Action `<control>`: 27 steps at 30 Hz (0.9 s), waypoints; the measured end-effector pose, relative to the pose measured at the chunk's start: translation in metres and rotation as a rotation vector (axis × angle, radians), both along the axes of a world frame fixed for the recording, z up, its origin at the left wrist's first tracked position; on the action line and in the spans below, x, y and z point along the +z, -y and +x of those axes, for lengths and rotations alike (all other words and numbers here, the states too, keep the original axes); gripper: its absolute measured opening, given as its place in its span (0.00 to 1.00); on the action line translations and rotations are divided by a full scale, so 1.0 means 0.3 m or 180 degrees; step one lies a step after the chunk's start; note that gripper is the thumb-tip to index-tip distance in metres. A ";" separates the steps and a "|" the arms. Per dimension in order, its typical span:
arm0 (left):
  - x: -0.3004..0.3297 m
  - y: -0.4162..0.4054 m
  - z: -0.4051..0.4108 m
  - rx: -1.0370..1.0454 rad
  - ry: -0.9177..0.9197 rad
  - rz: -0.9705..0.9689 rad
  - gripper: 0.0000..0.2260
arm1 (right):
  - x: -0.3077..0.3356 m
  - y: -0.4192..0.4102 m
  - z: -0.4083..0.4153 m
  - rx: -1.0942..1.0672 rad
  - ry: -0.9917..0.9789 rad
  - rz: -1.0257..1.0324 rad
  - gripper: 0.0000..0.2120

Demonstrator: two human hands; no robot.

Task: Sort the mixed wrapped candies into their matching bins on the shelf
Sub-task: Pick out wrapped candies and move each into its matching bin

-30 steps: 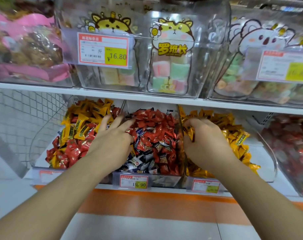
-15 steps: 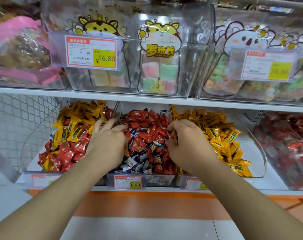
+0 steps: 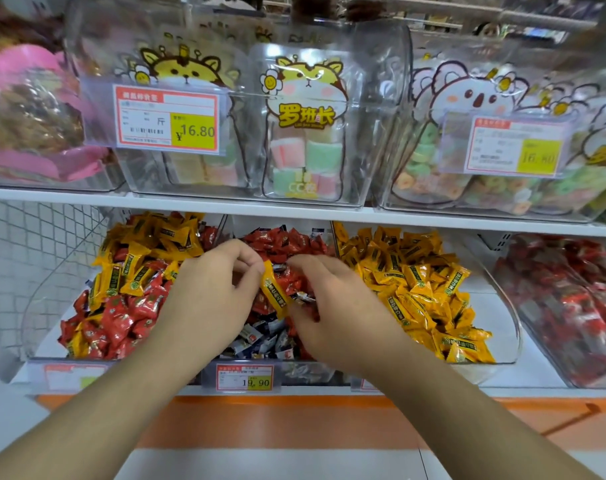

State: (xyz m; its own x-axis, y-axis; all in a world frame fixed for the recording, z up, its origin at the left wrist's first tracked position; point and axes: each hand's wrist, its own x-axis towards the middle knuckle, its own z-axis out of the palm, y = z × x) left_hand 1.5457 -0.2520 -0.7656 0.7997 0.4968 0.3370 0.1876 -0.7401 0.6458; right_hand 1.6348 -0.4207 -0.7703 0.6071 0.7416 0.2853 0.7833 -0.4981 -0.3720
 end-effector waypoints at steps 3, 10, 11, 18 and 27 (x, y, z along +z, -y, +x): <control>0.004 0.040 -0.009 -0.0046 0.0193 -0.0750 0.06 | -0.006 -0.003 -0.031 0.0176 -0.0073 -0.0143 0.30; 0.027 0.056 -0.025 -0.0335 0.0125 -0.1234 0.03 | 0.022 0.049 0.012 -0.0150 0.0088 0.0243 0.13; 0.028 0.050 -0.027 -0.0373 0.0081 -0.1176 0.03 | 0.031 0.066 0.028 -0.0305 0.0117 0.0246 0.13; 0.016 -0.016 -0.043 -0.0418 -0.0141 -0.0544 0.04 | 0.054 0.167 0.162 -0.1705 0.0222 -0.0459 0.24; 0.029 -0.121 -0.135 -0.0093 -0.0772 0.0497 0.14 | 0.007 0.057 0.052 -0.0658 -0.0207 -0.0265 0.30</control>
State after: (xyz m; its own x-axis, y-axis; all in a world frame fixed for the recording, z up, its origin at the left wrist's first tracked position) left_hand 1.5051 -0.2158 -0.7569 0.8795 0.4296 0.2046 0.2999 -0.8343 0.4626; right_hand 1.6504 -0.4378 -0.7682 0.7638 0.6188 0.1836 0.6370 -0.6767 -0.3693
